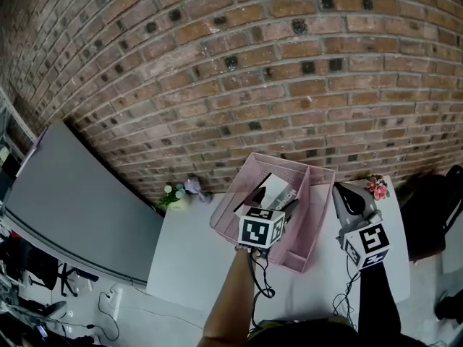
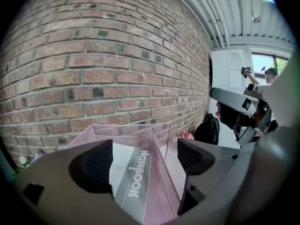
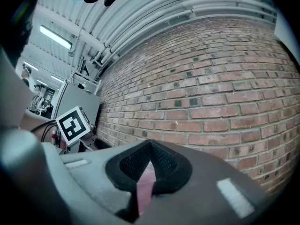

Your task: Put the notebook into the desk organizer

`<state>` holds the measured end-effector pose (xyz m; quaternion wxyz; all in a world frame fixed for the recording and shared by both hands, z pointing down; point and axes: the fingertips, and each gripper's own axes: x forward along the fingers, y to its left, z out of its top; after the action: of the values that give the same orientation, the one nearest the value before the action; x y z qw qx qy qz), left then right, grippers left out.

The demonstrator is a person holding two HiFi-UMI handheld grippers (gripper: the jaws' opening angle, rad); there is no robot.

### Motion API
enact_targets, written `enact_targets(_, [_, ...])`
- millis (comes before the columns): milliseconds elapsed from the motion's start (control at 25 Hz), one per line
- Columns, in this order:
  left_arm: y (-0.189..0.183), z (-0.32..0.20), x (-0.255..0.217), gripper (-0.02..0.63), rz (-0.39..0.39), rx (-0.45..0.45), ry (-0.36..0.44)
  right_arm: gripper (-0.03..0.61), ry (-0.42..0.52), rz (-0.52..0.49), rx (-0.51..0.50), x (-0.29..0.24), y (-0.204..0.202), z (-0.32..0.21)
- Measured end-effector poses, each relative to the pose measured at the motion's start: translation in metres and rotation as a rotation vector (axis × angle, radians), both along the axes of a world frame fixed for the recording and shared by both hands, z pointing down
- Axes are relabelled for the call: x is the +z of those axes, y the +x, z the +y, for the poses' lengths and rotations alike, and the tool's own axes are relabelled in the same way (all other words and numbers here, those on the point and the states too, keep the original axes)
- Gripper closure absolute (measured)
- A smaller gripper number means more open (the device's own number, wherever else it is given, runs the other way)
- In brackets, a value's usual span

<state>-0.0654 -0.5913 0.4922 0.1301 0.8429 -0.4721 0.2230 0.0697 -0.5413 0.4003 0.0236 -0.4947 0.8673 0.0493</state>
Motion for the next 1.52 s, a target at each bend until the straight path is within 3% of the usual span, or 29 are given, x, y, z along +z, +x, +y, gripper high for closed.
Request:
enact_targets(360, [-0.020,0.030,-0.014,0.201,0.007,-0.026,0.056,0.578,-0.024,-0.022,0.035,0.001,-0.008,0.013])
enact_targets(600, [-0.034,0.060,-0.039,0.201,0.025,-0.014,0.136,0.580,-0.042,-0.020,0.075,-0.002,-0.018,0.033])
enact_targets(840, [-0.046,0.111,-0.067,0.201,0.026,0.019,0.254,0.580,-0.040,-0.015,0.103,-0.011,-0.035,0.075])
enact_targets(1080, [-0.062,0.173,-0.087,0.201,0.091,0.029,0.314,0.578,-0.038,-0.002,0.115,-0.009,-0.054,0.135])
enact_targets(1520, [-0.048,0.249,-0.125,0.201,0.126,0.150,0.469,0.578,0.024,-0.001,0.116,-0.026,-0.056,0.214])
